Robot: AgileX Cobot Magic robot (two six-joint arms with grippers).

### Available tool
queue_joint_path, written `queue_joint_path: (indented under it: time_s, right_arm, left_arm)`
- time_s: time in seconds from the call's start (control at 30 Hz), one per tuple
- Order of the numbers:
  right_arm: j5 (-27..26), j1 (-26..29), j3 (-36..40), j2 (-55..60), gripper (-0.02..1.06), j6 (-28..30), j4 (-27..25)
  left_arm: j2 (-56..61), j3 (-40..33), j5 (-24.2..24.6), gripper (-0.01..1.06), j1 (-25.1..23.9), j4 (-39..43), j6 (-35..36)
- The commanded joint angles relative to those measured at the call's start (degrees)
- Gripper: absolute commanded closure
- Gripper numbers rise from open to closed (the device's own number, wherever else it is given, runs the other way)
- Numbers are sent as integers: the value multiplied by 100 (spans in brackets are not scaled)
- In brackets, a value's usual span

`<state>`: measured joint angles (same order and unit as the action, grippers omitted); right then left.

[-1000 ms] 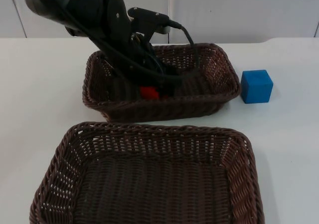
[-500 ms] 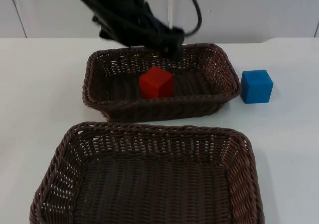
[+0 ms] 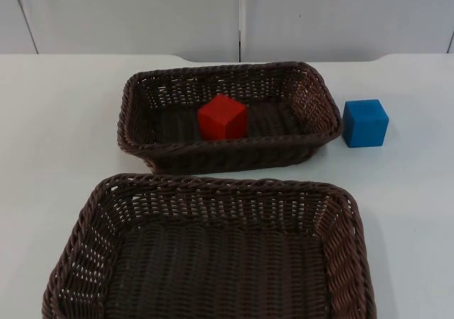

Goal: Pick up one cube with the left hand and place it into the upper basket. Pick up one cube with the right hand and place it into the lower basket.

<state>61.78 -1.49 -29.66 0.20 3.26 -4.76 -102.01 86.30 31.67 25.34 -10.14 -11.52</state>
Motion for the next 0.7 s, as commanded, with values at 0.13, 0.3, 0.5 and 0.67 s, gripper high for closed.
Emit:
queue_joint_path:
  time_s: [0.13, 0.3, 0.5, 0.67]
  right_arm:
    - [0, 12, 9, -20, -1, 24, 12]
    - [0, 12, 9, -20, -1, 24, 12]
    - [0, 12, 9, -20, -1, 24, 12]
    - [0, 12, 9, -20, -1, 24, 12]
  left_arm:
    - [621, -169, 321, 0, -6, -103, 47]
    - [1410, -1325, -26, 0, -6, -124, 47]
    - [2153, -2341, -211, 0, -6, -97, -51]
    - [2963, -3270, -425, 0, -6, -122, -64]
